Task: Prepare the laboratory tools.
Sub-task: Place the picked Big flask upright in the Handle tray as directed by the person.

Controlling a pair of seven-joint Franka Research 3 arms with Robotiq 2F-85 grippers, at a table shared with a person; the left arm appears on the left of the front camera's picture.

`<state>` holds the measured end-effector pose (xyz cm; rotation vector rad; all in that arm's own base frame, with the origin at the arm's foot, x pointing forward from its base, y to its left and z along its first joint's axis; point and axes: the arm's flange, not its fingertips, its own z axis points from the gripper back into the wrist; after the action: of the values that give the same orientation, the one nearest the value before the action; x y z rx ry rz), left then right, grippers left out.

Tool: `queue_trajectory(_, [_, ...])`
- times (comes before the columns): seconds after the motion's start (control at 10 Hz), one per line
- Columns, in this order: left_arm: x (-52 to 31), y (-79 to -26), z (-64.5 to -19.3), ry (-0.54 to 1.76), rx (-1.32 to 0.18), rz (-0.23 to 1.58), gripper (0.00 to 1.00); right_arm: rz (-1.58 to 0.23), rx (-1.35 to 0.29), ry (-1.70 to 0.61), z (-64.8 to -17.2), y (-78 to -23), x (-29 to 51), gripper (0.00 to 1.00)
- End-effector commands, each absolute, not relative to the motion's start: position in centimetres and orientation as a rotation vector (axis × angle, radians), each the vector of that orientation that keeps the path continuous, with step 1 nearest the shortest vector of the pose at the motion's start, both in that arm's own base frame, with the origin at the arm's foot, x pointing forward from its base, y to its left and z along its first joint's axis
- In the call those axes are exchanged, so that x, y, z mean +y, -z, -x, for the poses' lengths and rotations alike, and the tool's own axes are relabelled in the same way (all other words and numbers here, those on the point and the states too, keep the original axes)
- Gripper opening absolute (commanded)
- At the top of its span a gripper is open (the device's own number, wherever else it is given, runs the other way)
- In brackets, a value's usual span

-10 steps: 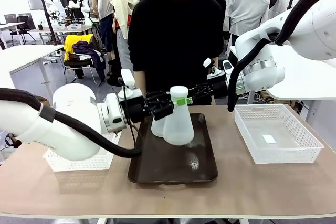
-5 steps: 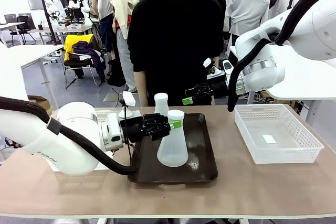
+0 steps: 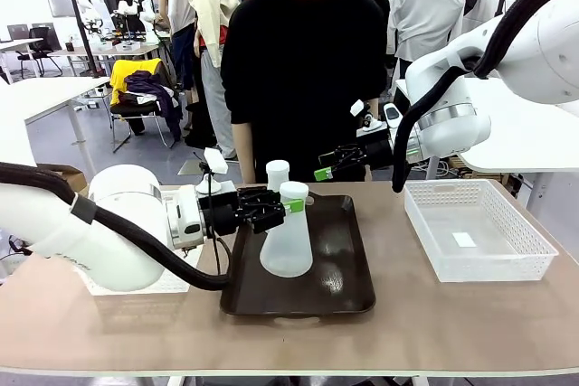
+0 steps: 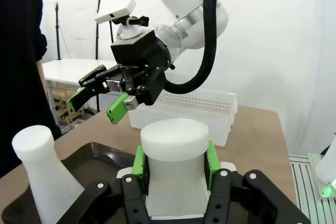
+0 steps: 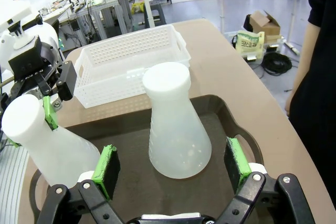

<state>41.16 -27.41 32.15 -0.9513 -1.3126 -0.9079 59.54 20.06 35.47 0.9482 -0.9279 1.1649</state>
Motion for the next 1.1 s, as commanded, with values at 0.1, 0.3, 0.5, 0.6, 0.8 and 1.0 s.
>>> queue_trajectory(0.1, [-29.05, -27.35, -39.54, 0.963, -1.324, 0.904, 0.40, -0.944, -0.930, -1.170, -59.70, -35.35, 20.24, 1.00])
queue_trajectory(0.3, [-28.85, -26.88, -39.61, 0.980, -1.285, 0.912, 0.79, -0.944, -0.930, -1.170, -59.70, -35.35, 20.24, 1.00])
queue_trajectory(0.5, [-28.68, -26.54, -39.84, 0.980, -1.273, 0.904, 1.00, -0.944, -0.930, -1.170, -59.70, -35.35, 20.24, 1.00])
queue_trajectory(0.6, [-28.69, -26.54, -39.74, 0.978, -1.269, 0.905, 1.00, -0.944, -0.930, -1.170, -59.70, -35.35, 20.24, 1.00])
queue_trajectory(0.8, [-28.57, -26.73, -39.66, 1.000, -1.252, 0.888, 1.00, -0.944, -0.930, -1.170, -59.70, -35.35, 20.24, 1.00])
queue_trajectory(1.0, [-28.44, -26.73, -39.65, 1.007, -1.239, 0.895, 1.00, -0.944, -0.930, -1.170, -59.70, -35.35, 20.24, 1.00])
